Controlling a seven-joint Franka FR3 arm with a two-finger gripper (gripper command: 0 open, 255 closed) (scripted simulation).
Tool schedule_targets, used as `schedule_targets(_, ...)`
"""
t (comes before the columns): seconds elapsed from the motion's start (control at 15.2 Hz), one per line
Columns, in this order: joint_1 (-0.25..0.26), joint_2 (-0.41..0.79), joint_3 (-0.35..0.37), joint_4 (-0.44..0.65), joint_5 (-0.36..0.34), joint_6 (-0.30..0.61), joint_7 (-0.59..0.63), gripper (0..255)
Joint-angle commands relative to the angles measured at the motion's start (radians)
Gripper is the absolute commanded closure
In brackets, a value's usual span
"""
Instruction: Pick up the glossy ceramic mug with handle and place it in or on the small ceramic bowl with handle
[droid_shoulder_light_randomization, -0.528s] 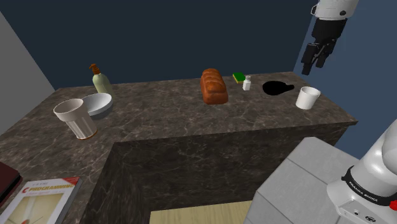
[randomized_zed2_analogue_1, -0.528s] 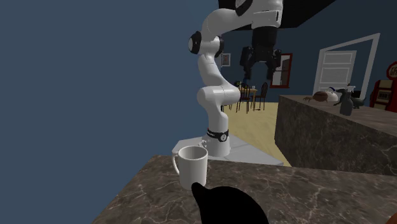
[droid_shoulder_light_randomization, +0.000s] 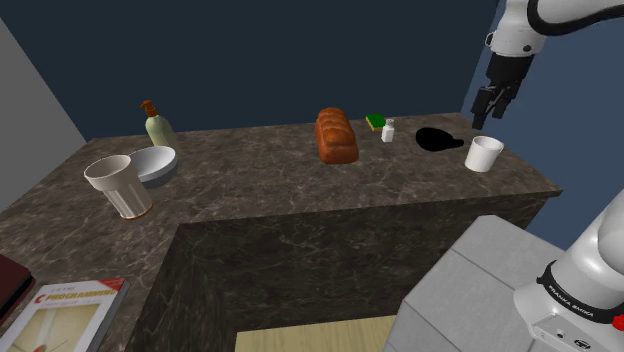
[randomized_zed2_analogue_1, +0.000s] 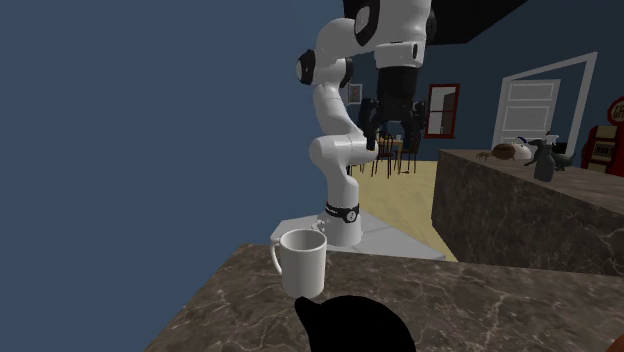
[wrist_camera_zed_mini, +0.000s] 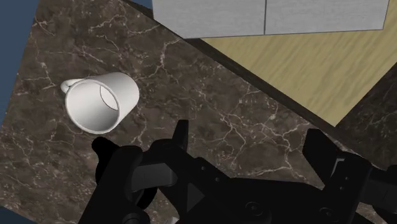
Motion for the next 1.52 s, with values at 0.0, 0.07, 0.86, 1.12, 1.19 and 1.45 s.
schedule_targets(0.0,-0.018,0.022,-0.038,-0.027,-0.028,0.055,-0.034,0)
schedule_targets(0.07,-0.026,0.035,-0.055,-0.038,-0.041,0.083,-0.048,0)
schedule_targets(0.86,-0.098,0.311,-0.270,-0.076,-0.134,0.435,-0.224,0)
schedule_targets(1.12,-0.103,0.389,-0.311,-0.079,-0.131,0.521,-0.259,0)
schedule_targets(1.19,-0.103,0.397,-0.314,-0.086,-0.130,0.537,-0.260,0)
schedule_targets(1.45,-0.101,0.436,-0.327,-0.112,-0.126,0.601,-0.266,0)
